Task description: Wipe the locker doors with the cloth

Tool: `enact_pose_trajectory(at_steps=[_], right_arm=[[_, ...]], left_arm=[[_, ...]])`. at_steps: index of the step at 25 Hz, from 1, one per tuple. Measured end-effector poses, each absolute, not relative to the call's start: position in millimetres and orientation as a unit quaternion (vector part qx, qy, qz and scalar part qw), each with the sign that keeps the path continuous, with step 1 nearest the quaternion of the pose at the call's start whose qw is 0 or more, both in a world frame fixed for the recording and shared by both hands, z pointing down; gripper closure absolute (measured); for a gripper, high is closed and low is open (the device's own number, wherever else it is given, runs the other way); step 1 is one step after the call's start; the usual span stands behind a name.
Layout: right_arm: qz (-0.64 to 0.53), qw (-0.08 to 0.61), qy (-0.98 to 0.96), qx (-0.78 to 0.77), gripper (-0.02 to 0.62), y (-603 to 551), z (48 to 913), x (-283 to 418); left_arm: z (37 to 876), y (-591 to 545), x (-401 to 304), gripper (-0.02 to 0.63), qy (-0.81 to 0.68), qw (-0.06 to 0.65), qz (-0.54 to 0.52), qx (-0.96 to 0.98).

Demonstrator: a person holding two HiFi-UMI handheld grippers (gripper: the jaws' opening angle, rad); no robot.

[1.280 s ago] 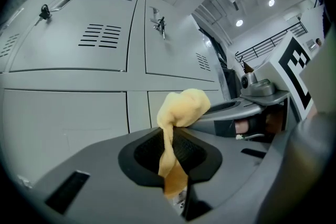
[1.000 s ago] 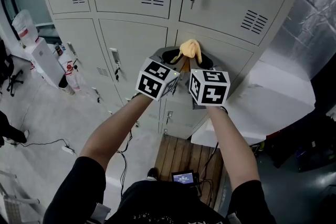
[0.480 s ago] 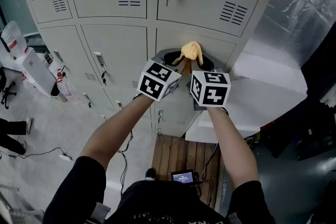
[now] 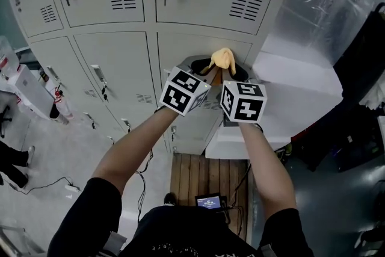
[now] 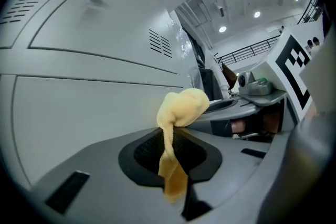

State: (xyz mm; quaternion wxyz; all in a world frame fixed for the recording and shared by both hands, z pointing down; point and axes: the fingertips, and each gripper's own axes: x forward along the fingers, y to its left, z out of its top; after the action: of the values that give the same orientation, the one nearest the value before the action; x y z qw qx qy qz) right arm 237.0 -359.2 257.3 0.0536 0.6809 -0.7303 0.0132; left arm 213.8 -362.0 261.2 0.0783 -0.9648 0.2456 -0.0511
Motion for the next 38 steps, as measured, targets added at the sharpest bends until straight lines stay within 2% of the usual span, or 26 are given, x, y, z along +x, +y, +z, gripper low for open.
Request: enact_pose_trajectory(at_steps=[10,24,31,38], right_arm=[[0.035,0.052,-0.691,0.720,0.534,-348.1,261.3,279.2],[0.039,0.057,-0.675,0.734,0.534,-345.0,262.2,289.6],[0.033,0.034,-0.698,0.714,0.534,-341.8,256.9,267.2],[0.014,0.018,-0.739,0.673,0.534,-354.4,254.8,210.8]], left_arm=[[265.5,-351.3,254.7,0.551,0.204,0.076,-0.051,-0.975],[267.3,-348.0,264.2,0.551,0.197,0.066,-0.051,-0.977],[261.5,-343.0,240.9,0.551,0.226,0.071,-0.038,-0.971],[259.6,-352.7,184.1,0.551,0.278,0.091,-0.034,-0.956]])
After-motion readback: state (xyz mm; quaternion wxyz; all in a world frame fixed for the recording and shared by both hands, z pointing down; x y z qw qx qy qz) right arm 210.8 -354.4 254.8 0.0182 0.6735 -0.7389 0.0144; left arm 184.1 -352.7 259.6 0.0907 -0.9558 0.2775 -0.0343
